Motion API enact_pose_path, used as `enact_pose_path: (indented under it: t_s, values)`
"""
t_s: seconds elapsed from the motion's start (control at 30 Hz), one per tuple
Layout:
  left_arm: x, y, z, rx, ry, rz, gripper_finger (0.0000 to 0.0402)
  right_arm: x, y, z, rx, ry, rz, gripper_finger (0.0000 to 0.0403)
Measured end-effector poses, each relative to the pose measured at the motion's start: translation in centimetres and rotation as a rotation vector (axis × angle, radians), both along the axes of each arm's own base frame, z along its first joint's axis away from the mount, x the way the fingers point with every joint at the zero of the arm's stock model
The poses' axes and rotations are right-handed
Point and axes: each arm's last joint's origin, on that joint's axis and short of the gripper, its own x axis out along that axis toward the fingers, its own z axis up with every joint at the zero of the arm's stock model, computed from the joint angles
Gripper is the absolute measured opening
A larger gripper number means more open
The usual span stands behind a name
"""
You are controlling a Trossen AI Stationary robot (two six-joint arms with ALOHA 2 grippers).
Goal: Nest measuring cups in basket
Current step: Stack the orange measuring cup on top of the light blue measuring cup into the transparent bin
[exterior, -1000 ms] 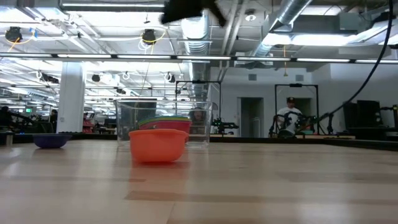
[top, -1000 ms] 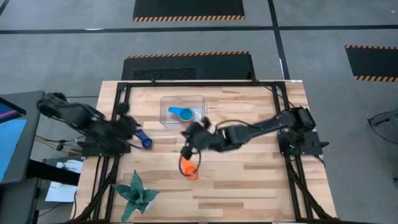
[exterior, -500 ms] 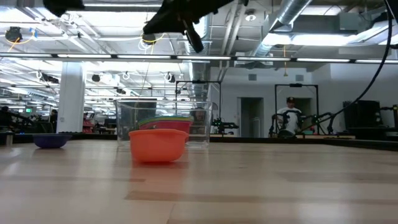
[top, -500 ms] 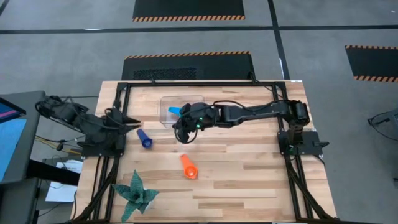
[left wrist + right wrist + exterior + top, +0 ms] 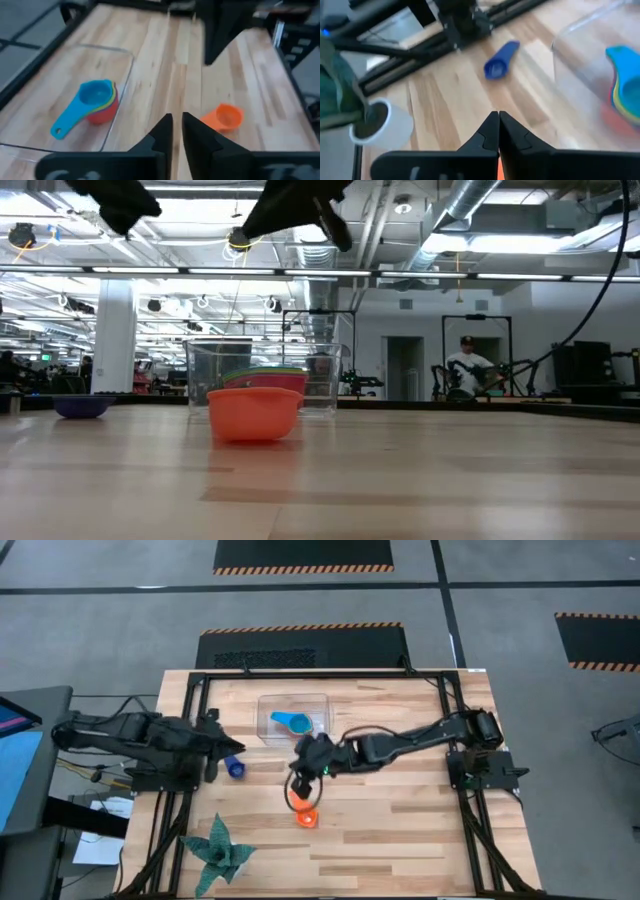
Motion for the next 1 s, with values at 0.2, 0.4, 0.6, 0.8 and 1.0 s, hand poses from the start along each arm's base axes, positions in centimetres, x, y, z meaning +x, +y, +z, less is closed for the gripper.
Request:
enact_pose_path:
  t_s: [0.2,0.4,0.6,0.8,1.0]
  values:
    - [2.2,0.5,-1.3,-0.011,0.119,-0.016,0.0005,-1.2,2.3,-0.8,-0.01,0.075,-0.1,0.0018]
    - [3.6,0.5,-2.6,0.013,0.237,-0.026,0.0016,-1.6,4.2,-1.5,0.035,0.103,-0.105,0.0021]
    - [5.0,0.3,-3.8,-0.026,0.32,-0.067,0.0017,-1.4,5.7,-2.6,0.037,0.121,-0.072,0.0026]
    - [7.2,-0.1,-5.5,-0.049,0.402,-0.122,0.0037,-0.7,7.0,-5.6,0.021,0.195,-0.004,0.0045]
    - [9.6,-0.4,-6.6,-0.08,0.38,-0.181,0.0069,-0.3,7.5,-7.0,0.092,0.228,0.006,0.0093]
